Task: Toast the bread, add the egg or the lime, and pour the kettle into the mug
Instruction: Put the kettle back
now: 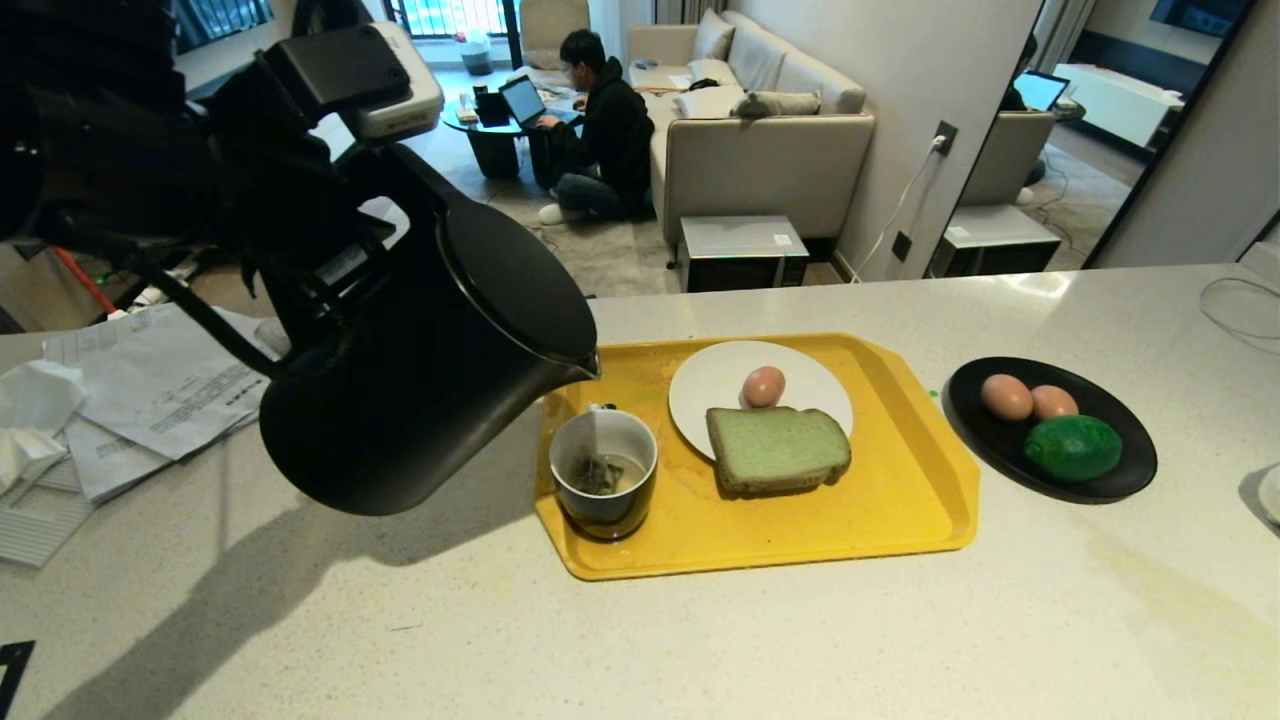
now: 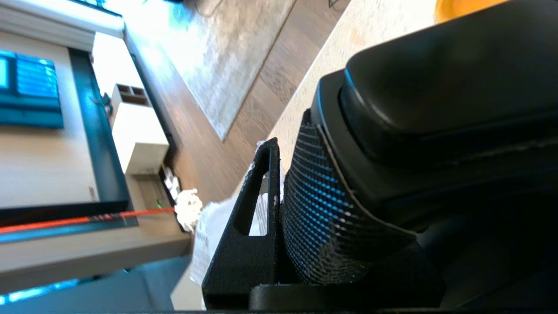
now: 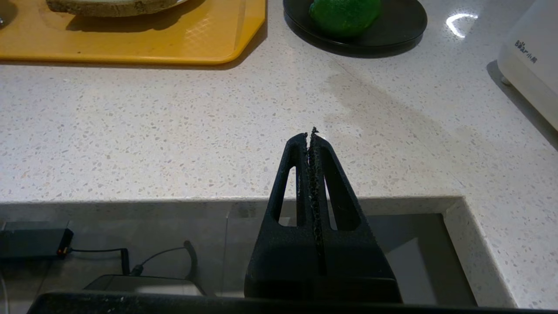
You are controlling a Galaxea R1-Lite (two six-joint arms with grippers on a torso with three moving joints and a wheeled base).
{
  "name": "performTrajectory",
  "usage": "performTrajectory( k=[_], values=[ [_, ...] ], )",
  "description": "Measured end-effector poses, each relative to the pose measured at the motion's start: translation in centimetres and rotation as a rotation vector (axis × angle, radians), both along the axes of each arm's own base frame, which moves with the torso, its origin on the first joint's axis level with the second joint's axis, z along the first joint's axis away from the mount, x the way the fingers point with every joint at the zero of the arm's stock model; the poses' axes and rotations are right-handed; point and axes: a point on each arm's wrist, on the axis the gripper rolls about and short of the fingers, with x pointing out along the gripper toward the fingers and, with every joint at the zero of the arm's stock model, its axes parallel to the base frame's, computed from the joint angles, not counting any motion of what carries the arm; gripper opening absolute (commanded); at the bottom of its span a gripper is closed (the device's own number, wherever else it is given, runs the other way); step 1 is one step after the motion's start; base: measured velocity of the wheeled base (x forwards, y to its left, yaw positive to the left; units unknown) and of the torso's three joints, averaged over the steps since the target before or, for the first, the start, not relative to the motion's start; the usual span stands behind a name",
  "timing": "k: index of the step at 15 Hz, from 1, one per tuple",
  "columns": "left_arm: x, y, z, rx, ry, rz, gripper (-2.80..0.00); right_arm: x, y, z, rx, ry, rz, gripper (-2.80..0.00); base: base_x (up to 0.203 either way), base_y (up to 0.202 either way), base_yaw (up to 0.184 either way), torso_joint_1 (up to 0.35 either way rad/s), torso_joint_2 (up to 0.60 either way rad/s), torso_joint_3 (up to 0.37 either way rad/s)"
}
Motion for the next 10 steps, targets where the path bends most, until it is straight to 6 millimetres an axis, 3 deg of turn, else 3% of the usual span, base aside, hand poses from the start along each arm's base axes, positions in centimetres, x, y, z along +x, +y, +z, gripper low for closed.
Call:
performTrajectory(
  k=[5,10],
  values=[
    [0.2,4.7,-1.7,-0.112,0.037,0.004,-2.80,0.0,0.0,0.0,0.000,0.000,0.000,-2.80,0.000,0.000,0.000,0.000,0.00,0.000],
    [2.3,9.0,-5.0,-0.265,-0.146,-0.029,-2.80,0.0,0.0,0.0,0.000,0.000,0.001,-2.80,0.000,0.000,0.000,0.000,0.00,0.000]
  ],
)
